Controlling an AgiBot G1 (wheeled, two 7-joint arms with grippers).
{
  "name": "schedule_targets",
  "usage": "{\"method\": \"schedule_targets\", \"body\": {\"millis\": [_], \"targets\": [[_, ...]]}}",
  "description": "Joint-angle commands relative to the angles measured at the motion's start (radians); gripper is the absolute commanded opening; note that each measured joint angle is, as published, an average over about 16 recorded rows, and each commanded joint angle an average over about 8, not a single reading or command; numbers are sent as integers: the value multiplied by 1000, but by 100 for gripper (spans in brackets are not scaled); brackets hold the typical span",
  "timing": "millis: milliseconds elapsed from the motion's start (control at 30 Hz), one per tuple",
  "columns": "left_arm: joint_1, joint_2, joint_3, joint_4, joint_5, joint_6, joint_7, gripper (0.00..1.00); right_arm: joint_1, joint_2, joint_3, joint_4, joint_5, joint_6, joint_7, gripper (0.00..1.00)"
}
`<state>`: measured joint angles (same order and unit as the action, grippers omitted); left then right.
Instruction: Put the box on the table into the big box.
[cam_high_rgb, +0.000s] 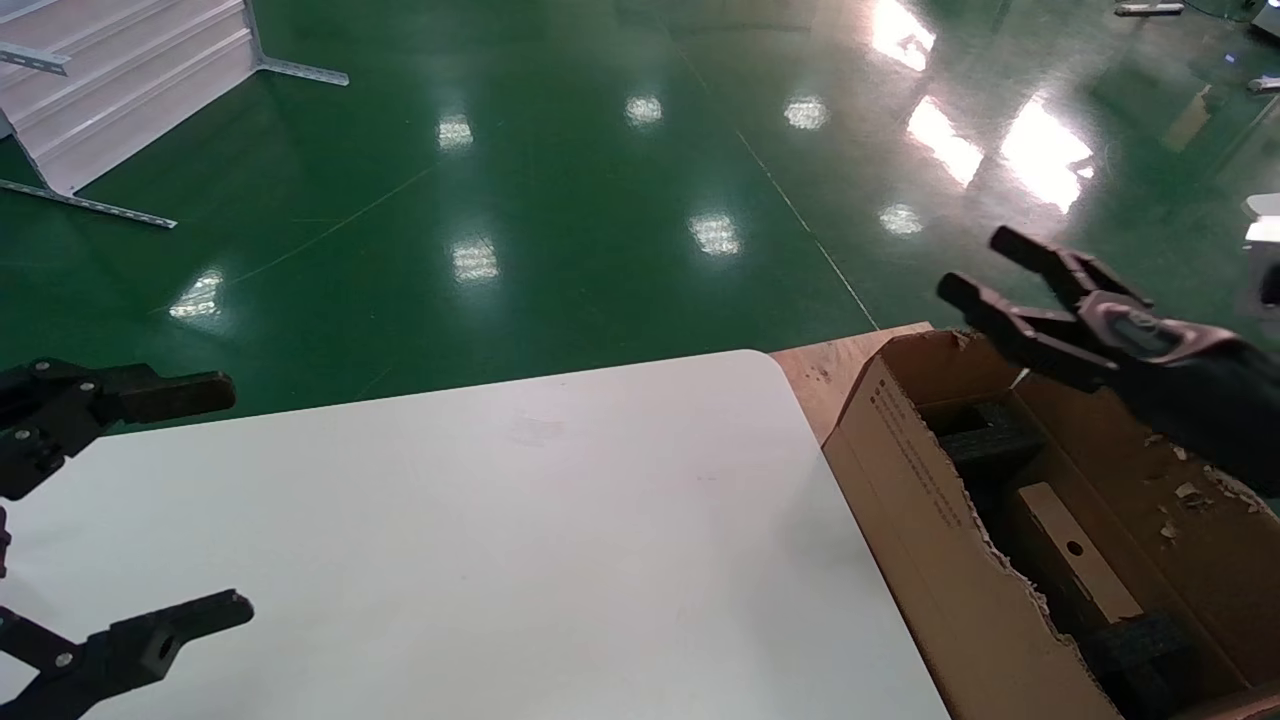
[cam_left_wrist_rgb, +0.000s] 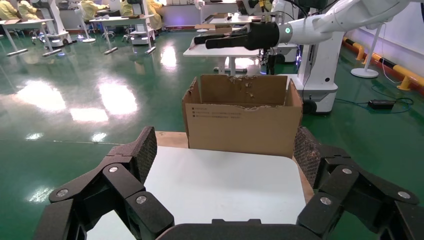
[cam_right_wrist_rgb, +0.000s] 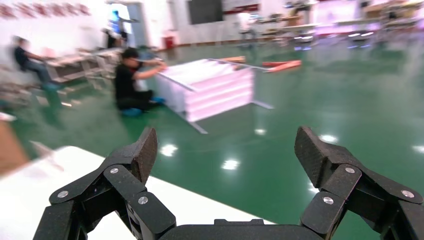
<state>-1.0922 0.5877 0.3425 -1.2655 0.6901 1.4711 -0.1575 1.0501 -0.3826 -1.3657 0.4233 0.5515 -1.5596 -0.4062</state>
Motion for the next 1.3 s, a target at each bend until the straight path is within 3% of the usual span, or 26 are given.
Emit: {"method": "schedule_targets", "body": {"millis": [33,1200,1300], "targets": [[0,0,0,0,0,0,0,100,1,-10,47,37,-55,3,26,100],[0,0,1,0,0,0,0,100,19,-181,862,683,-1017,51,471,100],[0,0,1,0,0,0,0,100,20,-189,896,710,-1058,53,490,100]]}}
